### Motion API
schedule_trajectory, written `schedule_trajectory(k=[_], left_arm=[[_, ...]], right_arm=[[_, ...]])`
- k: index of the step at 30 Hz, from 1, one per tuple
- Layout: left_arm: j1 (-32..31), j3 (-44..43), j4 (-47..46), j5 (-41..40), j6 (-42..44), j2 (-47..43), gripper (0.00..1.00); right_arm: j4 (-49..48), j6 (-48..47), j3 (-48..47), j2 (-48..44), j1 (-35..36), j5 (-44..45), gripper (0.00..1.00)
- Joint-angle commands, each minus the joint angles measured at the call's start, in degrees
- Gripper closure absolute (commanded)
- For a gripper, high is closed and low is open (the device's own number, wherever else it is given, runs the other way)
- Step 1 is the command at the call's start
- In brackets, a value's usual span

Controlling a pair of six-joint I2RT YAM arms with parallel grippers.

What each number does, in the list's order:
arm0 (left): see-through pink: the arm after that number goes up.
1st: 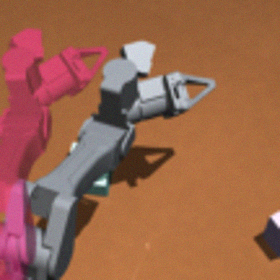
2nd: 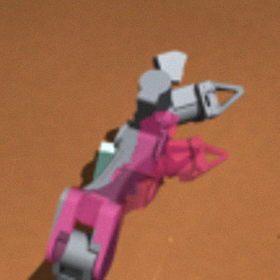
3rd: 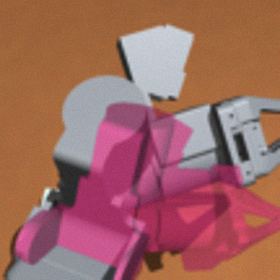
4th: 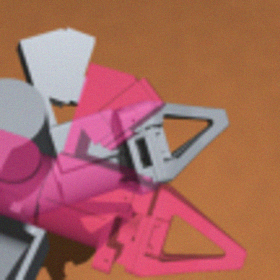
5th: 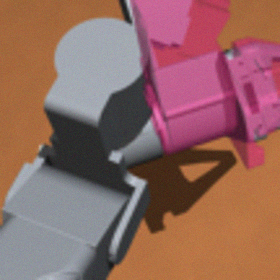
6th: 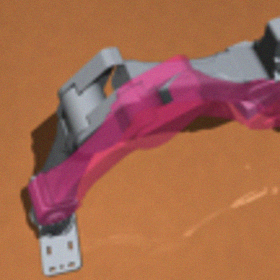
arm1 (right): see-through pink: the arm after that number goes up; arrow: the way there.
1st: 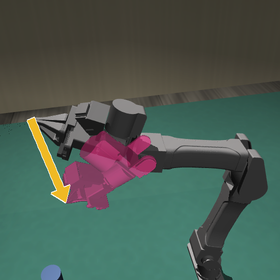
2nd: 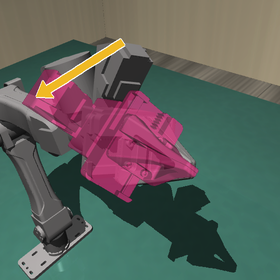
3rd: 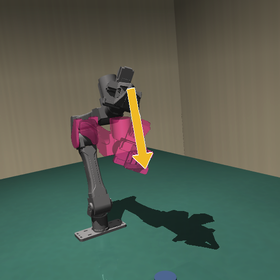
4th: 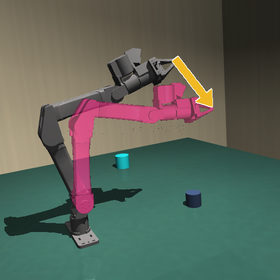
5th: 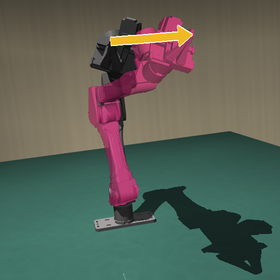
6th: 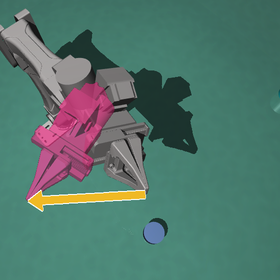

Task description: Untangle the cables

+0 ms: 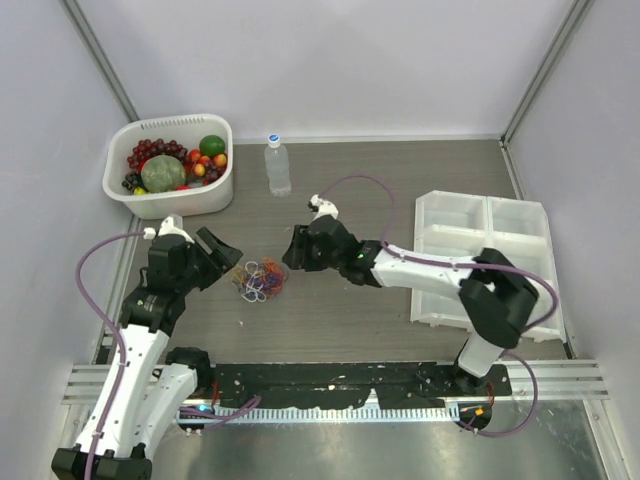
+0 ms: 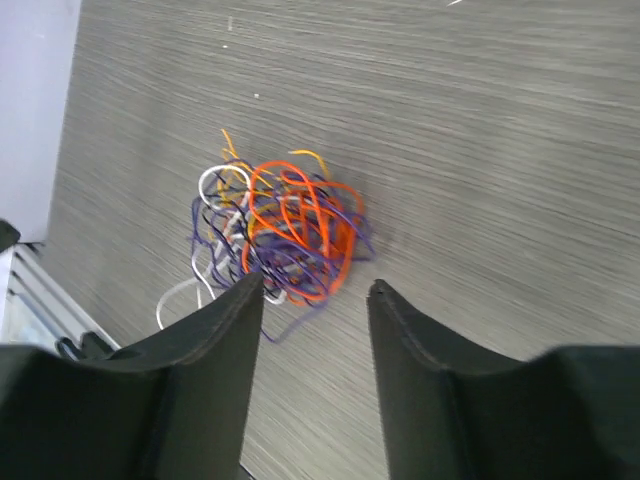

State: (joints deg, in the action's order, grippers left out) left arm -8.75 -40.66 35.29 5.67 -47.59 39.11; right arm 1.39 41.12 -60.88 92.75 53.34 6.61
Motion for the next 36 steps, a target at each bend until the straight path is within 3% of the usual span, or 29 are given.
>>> schedule_trajectory(k=[1, 4, 7, 10, 19, 21, 22, 24, 31, 34, 36], left_arm=[[0.14, 0.68, 2.76, -5.14, -0.57, -0.27, 0.32], [0.14, 3.04, -0.64, -1.99, -0.48, 0.44, 0.34], [0.14, 4.71, -2.85, 2.14, -0.57, 3.15, 0.37], [0.14, 5.16, -3.82, 3.38, -0.13, 5.97, 0.39], [0.14, 4.98, -3.91, 2.94, 1.62, 6.77, 0.42], [0.14, 5.33, -5.13, 3.47, 2.06, 6.68, 0.43], [0.14, 5.33, -5.75, 3.99, 2.15, 6.77, 0.47], [0.14, 5.59, -7.33, 6.97, 1.89, 7.12, 0.51], [0.14, 11.03, -26.91, 18.49, -12.50, 11.59, 0.52], [0.14, 12.80, -34.92, 21.03, -18.30, 17.73, 0.51], [-0.21, 14.90, -45.52, 24.98, -21.56, 22.83, 0.50]], right_arm=[[-14.04, 6.07, -6.08, 7.08, 0.97, -5.38, 0.51], [-15.72, 4.85, -8.98, 12.43, 2.11, -5.47, 0.52], [-15.54, 4.32, -12.41, 16.31, 2.47, -5.73, 0.68], [-15.54, 3.97, -13.38, 18.86, 2.82, -5.38, 0.72], [-15.89, 4.31, -14.00, 21.68, 3.26, -8.46, 0.72], [-16.24, 4.58, -14.09, 21.60, 3.35, -8.98, 0.78], [-15.98, 4.67, -14.18, 21.33, 3.26, -9.16, 0.94], [-15.01, 4.76, -13.57, 19.67, 3.00, -8.99, 0.99], [-21.67, 8.96, -3.82, 6.32, 2.73, -11.44, 0.99], [-25.64, 11.43, 0.23, 3.58, 2.73, -12.85, 0.99], [-26.87, 11.79, 0.85, 1.57, 2.65, -13.03, 0.99]])
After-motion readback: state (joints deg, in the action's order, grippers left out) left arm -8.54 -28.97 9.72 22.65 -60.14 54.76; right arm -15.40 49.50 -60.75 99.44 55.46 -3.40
